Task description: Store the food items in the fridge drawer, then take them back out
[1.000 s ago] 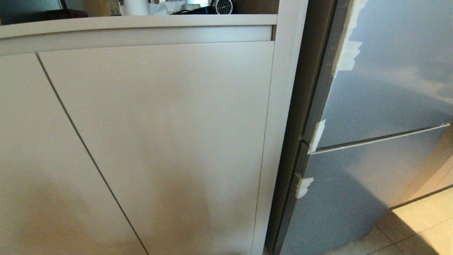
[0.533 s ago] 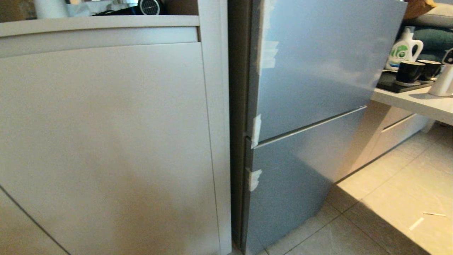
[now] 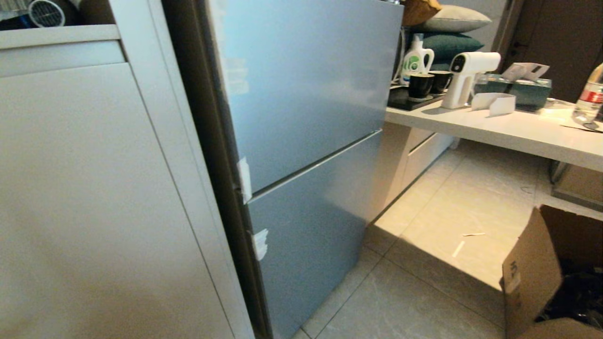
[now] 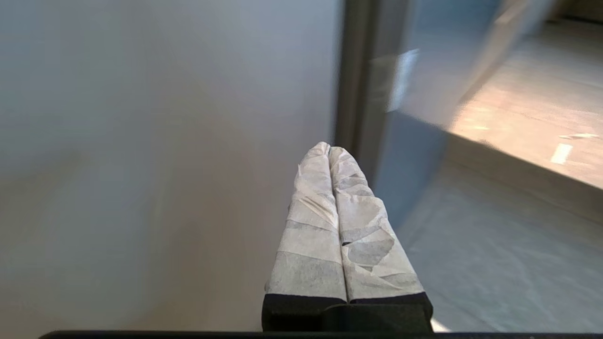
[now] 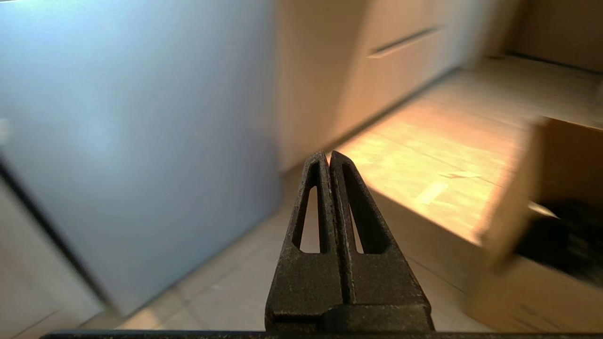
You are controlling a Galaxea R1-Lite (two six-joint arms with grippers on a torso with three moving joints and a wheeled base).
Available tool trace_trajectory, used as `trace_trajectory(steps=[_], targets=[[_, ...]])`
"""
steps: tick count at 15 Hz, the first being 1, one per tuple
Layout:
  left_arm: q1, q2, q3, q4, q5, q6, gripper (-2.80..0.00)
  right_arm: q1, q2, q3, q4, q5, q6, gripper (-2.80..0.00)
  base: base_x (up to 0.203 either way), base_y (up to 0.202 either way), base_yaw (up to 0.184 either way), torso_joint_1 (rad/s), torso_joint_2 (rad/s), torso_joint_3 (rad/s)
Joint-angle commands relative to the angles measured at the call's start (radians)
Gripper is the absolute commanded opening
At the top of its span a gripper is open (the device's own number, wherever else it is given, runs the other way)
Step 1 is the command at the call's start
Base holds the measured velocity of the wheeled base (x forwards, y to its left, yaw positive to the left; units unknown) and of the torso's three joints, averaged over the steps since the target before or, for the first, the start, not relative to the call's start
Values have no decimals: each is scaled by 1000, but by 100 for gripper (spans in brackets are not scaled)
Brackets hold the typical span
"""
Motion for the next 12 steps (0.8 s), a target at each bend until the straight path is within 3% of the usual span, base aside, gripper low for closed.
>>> trace_trajectory(steps=[1,5,7,8,10,12], targets=[[0,2,0,0,0,0,-280,0,1,31,0,0,0,-280,-3,4,-149,2,2,2],[0,3,0,2,-1,10,-280,0,1,31,0,0,0,-280,0,2,-41,1,3,1],[0,2,-14,1,-6,96,-280,0,1,31,0,0,0,-280,0,0,0,0,0,0],[0,14,-67,1,-16,89,-280,0,1,31,0,0,-1,-280,0,0,0,0,0,0],[-6,122,-231,2,-90,22,-280,0,1,31,0,0,-5,-280,0,0,0,0,0,0],[-40,329,-382,3,-238,-58,-280,0,1,31,0,0,-1,-280,0,0,0,0,0,0]])
